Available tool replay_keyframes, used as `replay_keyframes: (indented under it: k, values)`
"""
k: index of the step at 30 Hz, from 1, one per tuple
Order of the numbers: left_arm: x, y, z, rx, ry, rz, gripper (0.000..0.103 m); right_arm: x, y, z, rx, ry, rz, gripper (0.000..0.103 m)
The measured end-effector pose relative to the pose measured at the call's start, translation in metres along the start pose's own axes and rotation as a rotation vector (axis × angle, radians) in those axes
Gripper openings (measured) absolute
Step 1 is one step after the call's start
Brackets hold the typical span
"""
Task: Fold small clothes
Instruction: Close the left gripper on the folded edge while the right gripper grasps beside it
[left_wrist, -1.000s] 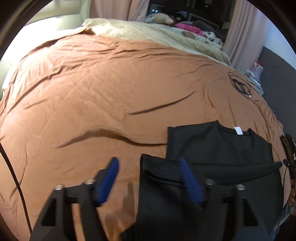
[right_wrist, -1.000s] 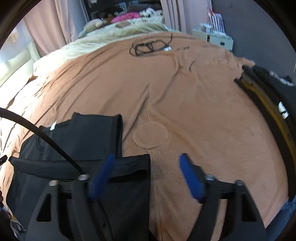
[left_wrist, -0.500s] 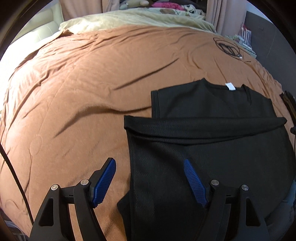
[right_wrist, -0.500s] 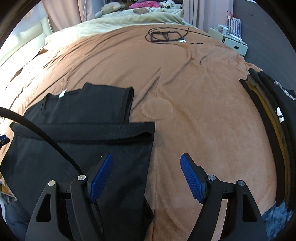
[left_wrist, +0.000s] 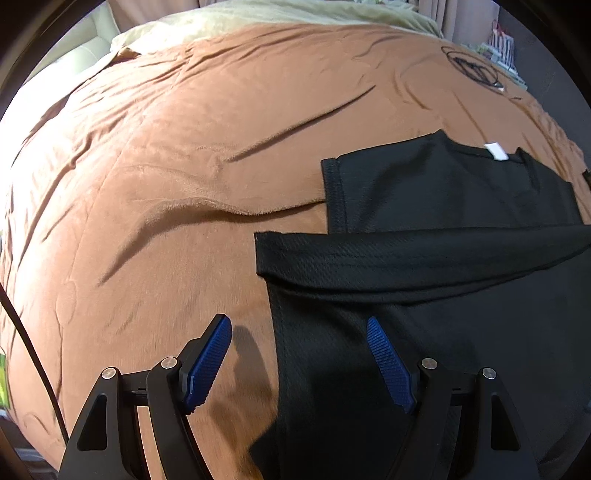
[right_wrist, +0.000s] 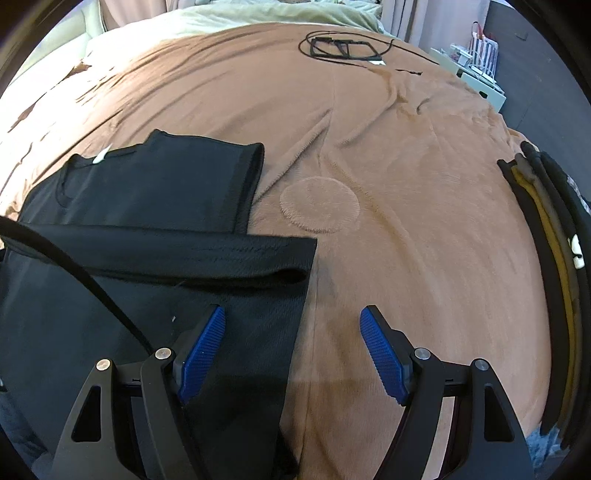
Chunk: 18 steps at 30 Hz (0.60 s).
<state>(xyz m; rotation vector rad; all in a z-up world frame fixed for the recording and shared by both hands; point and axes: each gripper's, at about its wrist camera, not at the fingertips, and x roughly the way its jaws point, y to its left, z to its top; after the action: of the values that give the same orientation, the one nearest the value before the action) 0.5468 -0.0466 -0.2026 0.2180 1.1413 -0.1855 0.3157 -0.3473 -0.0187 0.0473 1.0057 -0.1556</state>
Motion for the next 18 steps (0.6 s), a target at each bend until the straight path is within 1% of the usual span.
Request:
replay_keyframes:
  k: [4,11,18]
  values:
    - [0.01,0.004,0.01,-0.023,0.014,0.007,0.077,0.016,-0.002,0.014,-0.002,0.002,0.006,0.074]
    - [0.013,0.012,0.029,-0.069,-0.007,0.017,0.077,0.035,-0.007,0.04,-0.002,-0.008,0.008,0.074]
    - [0.021,0.018,0.048,-0.112,-0.004,0.029,0.067,0.049,-0.013,0.06,0.04,-0.033,-0.008,0.074]
